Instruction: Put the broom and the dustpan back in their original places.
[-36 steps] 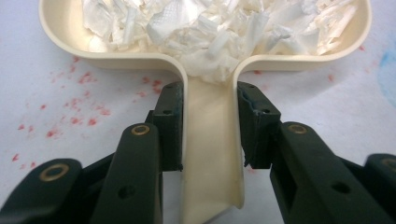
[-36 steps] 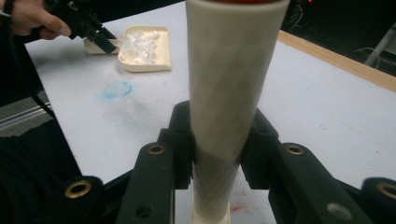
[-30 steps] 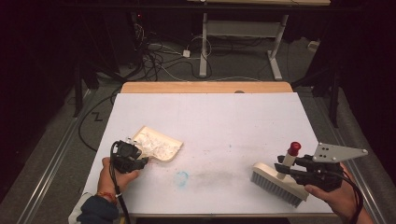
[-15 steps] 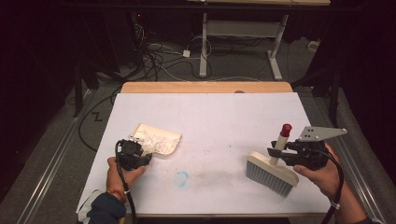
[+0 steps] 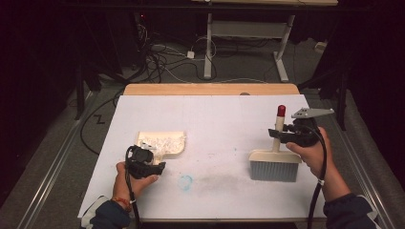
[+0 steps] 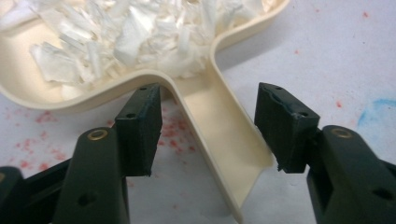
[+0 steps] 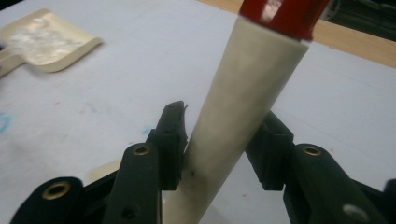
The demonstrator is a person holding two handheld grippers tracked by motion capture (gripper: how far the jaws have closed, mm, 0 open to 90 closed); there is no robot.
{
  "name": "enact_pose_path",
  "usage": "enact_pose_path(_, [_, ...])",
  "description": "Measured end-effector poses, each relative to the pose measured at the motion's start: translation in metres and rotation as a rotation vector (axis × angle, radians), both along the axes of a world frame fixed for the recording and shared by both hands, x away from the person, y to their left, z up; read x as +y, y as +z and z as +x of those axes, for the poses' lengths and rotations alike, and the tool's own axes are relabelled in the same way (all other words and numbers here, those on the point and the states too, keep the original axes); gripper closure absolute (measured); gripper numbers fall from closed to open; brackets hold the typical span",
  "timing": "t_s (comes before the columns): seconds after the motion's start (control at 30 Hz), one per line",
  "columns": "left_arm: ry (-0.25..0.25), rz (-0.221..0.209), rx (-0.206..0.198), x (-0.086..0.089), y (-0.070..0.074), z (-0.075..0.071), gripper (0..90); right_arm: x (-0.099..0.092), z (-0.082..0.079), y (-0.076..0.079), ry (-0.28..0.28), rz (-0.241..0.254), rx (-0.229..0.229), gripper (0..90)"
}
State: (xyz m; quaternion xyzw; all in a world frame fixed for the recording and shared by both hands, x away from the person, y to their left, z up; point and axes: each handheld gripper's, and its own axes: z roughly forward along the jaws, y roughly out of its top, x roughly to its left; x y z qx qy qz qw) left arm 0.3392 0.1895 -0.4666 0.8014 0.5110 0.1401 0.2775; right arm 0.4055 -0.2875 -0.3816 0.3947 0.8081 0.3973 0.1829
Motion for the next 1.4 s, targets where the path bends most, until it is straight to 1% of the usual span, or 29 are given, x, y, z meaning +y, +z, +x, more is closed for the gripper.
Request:
enact_pose_path(0.07, [-0.036,-0.008,-0.047,0.003,0.003,-0.003,37.3,0.001,0.008,-0.003,-0.028,-0.01,0.0,60.1])
enact_pose_path(0.13, [-0.086,-0.035,-0.115,0.005,0.006,-0.01,33.6,0.002,0.015,-0.007,-0.052,-0.029,0.005,59.5])
enact_pose_path(0.17, [-0.107,-0.033,-0.147,0.005,0.006,-0.014,32.5,0.003,0.018,-0.009,-0.056,-0.021,0.01,59.5])
enact_pose_path(0.2, [-0.107,-0.012,-0.182,0.004,0.006,-0.019,28.8,0.004,0.021,-0.011,-0.065,-0.019,0.009,59.2])
enact_pose_path(0.23, [-0.103,0.012,-0.215,0.003,0.005,-0.024,25.3,0.005,0.023,-0.013,-0.076,-0.029,0.007,58.8])
enact_pose_path(0.27, [-0.11,0.021,-0.244,0.003,0.003,-0.03,25.0,0.007,0.026,-0.015,-0.085,-0.035,0.006,58.7])
enact_pose_path(0.3, [-0.117,0.02,-0.275,0.004,0.001,-0.035,24.0,0.008,0.029,-0.017,-0.095,-0.038,0.006,58.4])
enact_pose_path(0.33, [-0.127,0.021,-0.296,0.006,-0.002,-0.039,22.9,0.009,0.031,-0.019,-0.098,-0.044,0.005,58.1])
enact_pose_path(0.4, [-0.158,0.012,-0.325,0.009,-0.005,-0.045,20.1,0.011,0.035,-0.021,-0.114,-0.053,0.003,57.3])
enact_pose_path(0.43, [-0.163,0.008,-0.342,0.01,-0.006,-0.048,19.9,0.012,0.037,-0.021,-0.131,-0.051,-0.009,56.5])
enact_pose_path(0.47, [-0.171,0.001,-0.35,0.011,-0.007,-0.05,20.0,0.012,0.038,-0.02,-0.15,-0.05,-0.02,56.3])
enact_pose_path(0.5, [-0.164,0.004,-0.347,0.012,-0.008,-0.051,19.9,0.013,0.039,-0.02,-0.159,-0.052,-0.028,54.8])
enact_pose_path(0.53, [-0.15,0.017,-0.344,0.012,-0.009,-0.051,20.0,0.014,0.039,-0.019,-0.174,-0.055,-0.048,55.2])
enact_pose_path(0.6, [-0.158,0.029,-0.332,0.011,-0.012,-0.053,20.0,0.016,0.038,-0.018,-0.176,-0.041,-0.087,55.2])
enact_pose_path(0.67, [-0.172,0.035,-0.342,0.009,-0.012,-0.056,20.0,0.019,0.036,-0.019,-0.191,-0.065,-0.115,53.9])
enact_pose_path(0.73, [-0.187,0.037,-0.342,0.008,-0.012,-0.057,19.9,0.021,0.035,-0.021,-0.182,-0.063,-0.122,53.3])
enact_pose_path(0.77, [-0.19,0.042,-0.345,0.008,-0.012,-0.057,19.9,0.022,0.034,-0.021,-0.189,-0.065,-0.129,51.6])
enact_pose_path(0.83, [-0.198,0.025,-0.352,0.009,-0.011,-0.058,19.8,0.023,0.033,-0.021,-0.19,-0.045,-0.143,51.1])
enact_pose_path(0.87, [-0.197,0.026,-0.352,0.009,-0.011,-0.057,19.6,0.023,0.032,-0.02,-0.189,-0.037,-0.149,49.9])
enact_pose_path(0.93, [-0.201,0.029,-0.359,0.008,-0.011,-0.058,19.5,0.024,0.03,-0.019,-0.201,-0.047,-0.173,46.5])
enact_pose_path(0.97, [-0.205,0.028,-0.358,0.008,-0.011,-0.058,19.5,0.023,0.029,-0.02,-0.203,-0.034,-0.184,46.0])
enact_pose_path(1.0, [-0.208,0.03,-0.355,0.008,-0.011,-0.058,19.5,0.023,0.028,-0.02,-0.203,-0.019,-0.19,44.2])
enact_pose_path(1.1, [-0.217,0.026,-0.367,0.008,-0.01,-0.058,19.2,0.022,0.025,-0.022,-0.216,-0.01,-0.208,37.5])
enact_pose_path(1.17, [-0.217,0.023,-0.373,0.009,-0.01,-0.059,18.6,0.021,0.022,-0.025,-0.231,0.009,-0.213,34.3])
enact_pose_path(1.23, [-0.216,0.018,-0.368,0.009,-0.01,-0.059,18.5,0.02,0.018,-0.028,-0.228,0.035,-0.226,31.3])
enact_pose_path(1.3, [-0.21,0.032,-0.369,0.007,-0.01,-0.058,18.4,0.019,0.015,-0.031,-0.221,0.042,-0.238,28.6])
enact_pose_path(1.33, [-0.208,0.035,-0.363,0.007,-0.01,-0.058,18.4,0.019,0.013,-0.031,-0.224,0.051,-0.24,22.8])
enact_pose_path(1.37, [-0.206,0.042,-0.358,0.006,-0.011,-0.057,18.4,0.019,0.012,-0.032,-0.233,0.045,-0.252,18.1])
enact_pose_path(1.4, [-0.204,0.05,-0.358,0.006,-0.011,-0.057,18.5,0.02,0.011,-0.031,-0.249,0.039,-0.264,17.9])
